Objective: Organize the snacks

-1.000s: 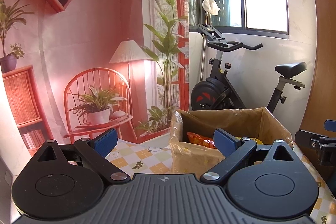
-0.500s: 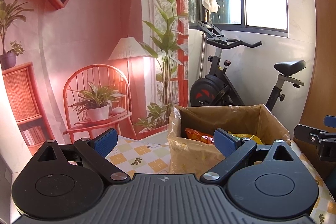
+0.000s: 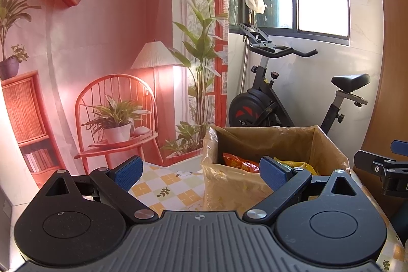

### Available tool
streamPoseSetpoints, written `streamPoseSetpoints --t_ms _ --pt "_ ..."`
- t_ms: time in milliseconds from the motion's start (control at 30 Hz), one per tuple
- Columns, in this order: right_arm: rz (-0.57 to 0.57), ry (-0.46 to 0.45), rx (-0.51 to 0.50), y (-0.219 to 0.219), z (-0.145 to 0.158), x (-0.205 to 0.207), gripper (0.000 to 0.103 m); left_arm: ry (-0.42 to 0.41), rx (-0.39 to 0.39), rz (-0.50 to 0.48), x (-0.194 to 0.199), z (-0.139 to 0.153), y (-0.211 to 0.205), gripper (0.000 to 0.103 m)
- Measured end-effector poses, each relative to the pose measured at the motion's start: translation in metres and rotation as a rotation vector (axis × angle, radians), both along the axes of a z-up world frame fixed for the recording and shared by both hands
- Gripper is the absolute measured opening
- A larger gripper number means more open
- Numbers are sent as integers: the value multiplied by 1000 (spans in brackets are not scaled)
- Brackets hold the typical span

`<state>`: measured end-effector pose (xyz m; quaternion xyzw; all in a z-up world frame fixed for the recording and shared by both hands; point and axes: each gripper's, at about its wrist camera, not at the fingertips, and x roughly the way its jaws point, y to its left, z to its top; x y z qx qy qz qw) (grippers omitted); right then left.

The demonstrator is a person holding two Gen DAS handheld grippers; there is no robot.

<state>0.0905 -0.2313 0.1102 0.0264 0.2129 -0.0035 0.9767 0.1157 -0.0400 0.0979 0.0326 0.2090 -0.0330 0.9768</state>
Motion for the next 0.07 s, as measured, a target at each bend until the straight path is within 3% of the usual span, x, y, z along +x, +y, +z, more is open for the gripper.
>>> streamPoseSetpoints --t_ms 67 --pt "3 1 -1 0 1 0 103 3 -2 -2 -1 0 0 99"
